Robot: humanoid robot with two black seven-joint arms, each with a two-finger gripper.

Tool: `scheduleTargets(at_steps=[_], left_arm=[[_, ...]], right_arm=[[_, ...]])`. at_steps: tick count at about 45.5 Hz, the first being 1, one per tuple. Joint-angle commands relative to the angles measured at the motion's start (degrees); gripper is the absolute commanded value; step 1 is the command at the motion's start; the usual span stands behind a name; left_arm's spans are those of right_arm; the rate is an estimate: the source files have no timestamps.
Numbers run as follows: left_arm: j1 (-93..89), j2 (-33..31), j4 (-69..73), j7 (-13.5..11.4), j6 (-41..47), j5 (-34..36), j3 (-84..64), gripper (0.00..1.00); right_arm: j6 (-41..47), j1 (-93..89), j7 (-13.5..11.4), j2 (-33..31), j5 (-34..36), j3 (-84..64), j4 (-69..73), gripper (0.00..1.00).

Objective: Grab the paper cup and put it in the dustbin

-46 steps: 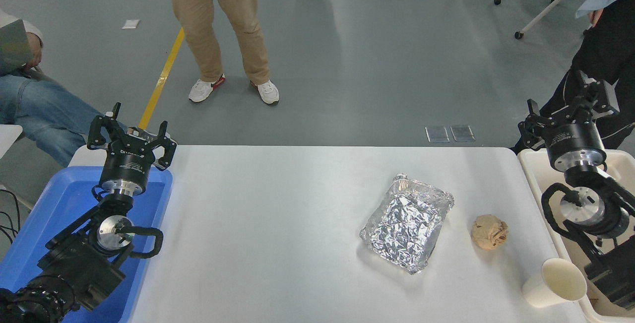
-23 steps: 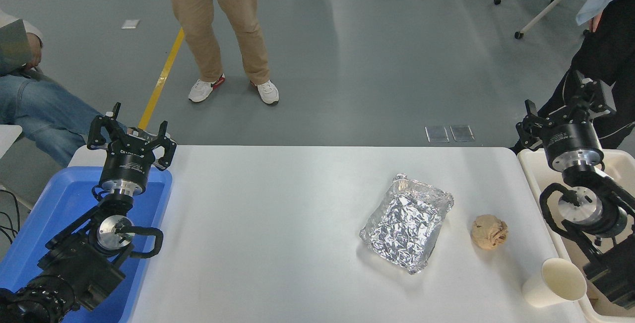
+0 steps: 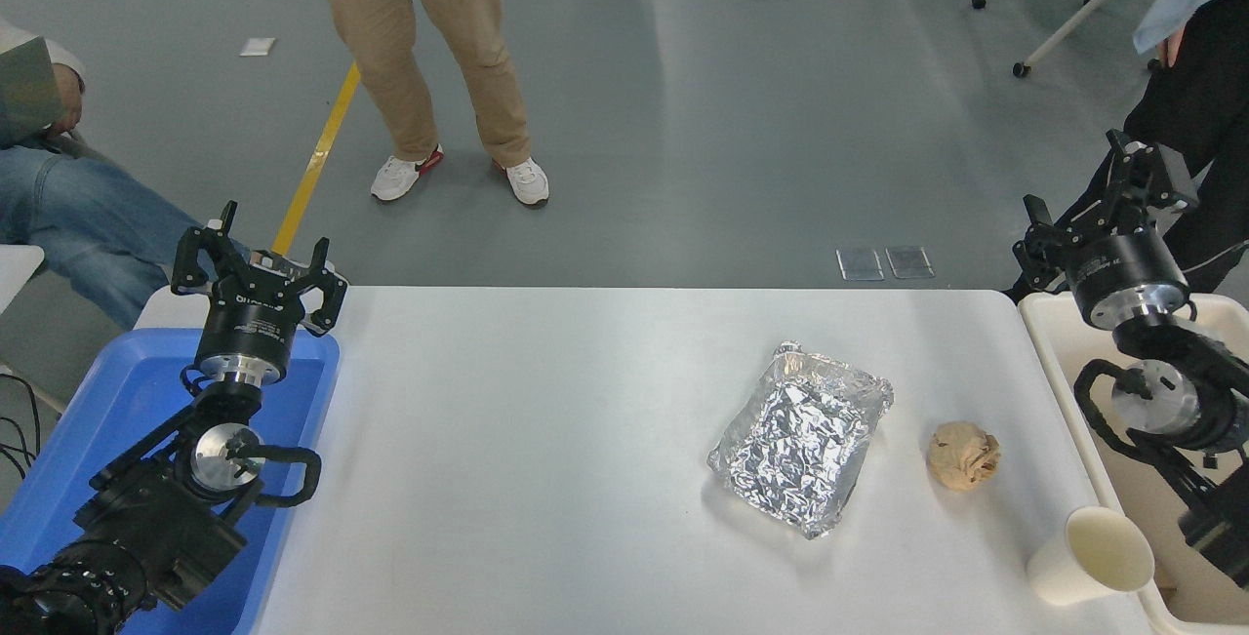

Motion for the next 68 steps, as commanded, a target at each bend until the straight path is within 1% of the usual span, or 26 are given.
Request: scheduleTargets(at_steps=[1, 4, 5, 9, 13, 18, 25, 27, 28, 35, 41, 48, 53, 57, 61, 68], left_arm=[[-0.1, 0.0, 0.0, -0.1, 0.0, 0.0, 0.0, 0.99], [0.0, 0.0, 0.0, 0.0, 0.0, 0.0, 0.0, 0.99], [-0.1, 0.0, 0.0, 0.0, 0.0, 0.0, 0.0, 0.99], [0.0, 0.0, 0.0, 0.0, 0.0, 0.0, 0.0, 0.99], [-0.1, 0.1, 0.0, 0.0, 0.0, 0.0, 0.0, 0.99], [0.0, 0.1, 0.0, 0.0, 0.0, 0.0, 0.0, 0.99], [0.0, 0.1, 0.0, 0.0, 0.0, 0.0, 0.0, 0.99], [0.0, 0.0, 0.0, 0.0, 0.0, 0.0, 0.0, 0.99], [0.0, 0.1, 0.0, 0.0, 0.0, 0.0, 0.0, 0.99], [-0.1, 0.1, 0.0, 0.0, 0.0, 0.0, 0.0, 0.99], [0.0, 0.1, 0.0, 0.0, 0.0, 0.0, 0.0, 0.99], [-0.1, 0.1, 0.0, 0.0, 0.0, 0.0, 0.0, 0.99], [-0.1, 0.1, 0.0, 0.0, 0.0, 0.0, 0.0, 0.99], [0.0, 0.1, 0.0, 0.0, 0.0, 0.0, 0.0, 0.99], [-0.1, 0.1, 0.0, 0.0, 0.0, 0.0, 0.0, 0.99], [0.0, 0.1, 0.0, 0.0, 0.0, 0.0, 0.0, 0.99]], right_arm=[[0.0, 6.7, -0.4, -8.7, 0.0, -16.5, 0.0, 1.0], [0.0, 9.0, -1.0, -10.5, -0.1, -22.6, -0.1, 1.0], [-0.1, 10.8, -1.9, -12.0, 0.1, -26.6, -0.1, 1.0], [-0.1, 15.4, -3.9, -14.1, 0.1, -33.3, 0.0, 1.0], [0.0, 19.7, -6.9, -16.8, 0.3, -40.5, 0.4, 1.0], [0.3, 26.8, -12.0, -18.7, 0.7, -50.8, 0.4, 1.0], [3.0, 41.0, -21.3, -18.9, 0.8, -72.4, 0.5, 1.0], [3.6, 45.8, -23.0, -18.5, 0.9, -80.3, 0.6, 1.0], [3.9, 48.0, -23.4, -18.3, 0.9, -84.1, 0.8, 1.0], [5.4, 62.1, -23.5, -15.3, 1.2, -107.6, 2.9, 1.0], [8.6, 70.3, -23.5, -12.5, 2.7, -119.8, 6.5, 1.0], [15.3, 77.2, -23.4, -8.6, 2.7, -132.9, 12.3, 1.0], [17.5, 81.1, -23.4, -8.6, 2.6, -136.9, 17.4, 1.0], [21.6, 84.0, -23.4, -8.8, 2.0, -138.8, 21.3, 1.0], [25.0, 87.0, -23.5, -8.8, 2.0, -140.7, 23.7, 1.0], [28.1, 90.8, -23.6, -8.7, 2.0, -142.6, 25.7, 1.0]])
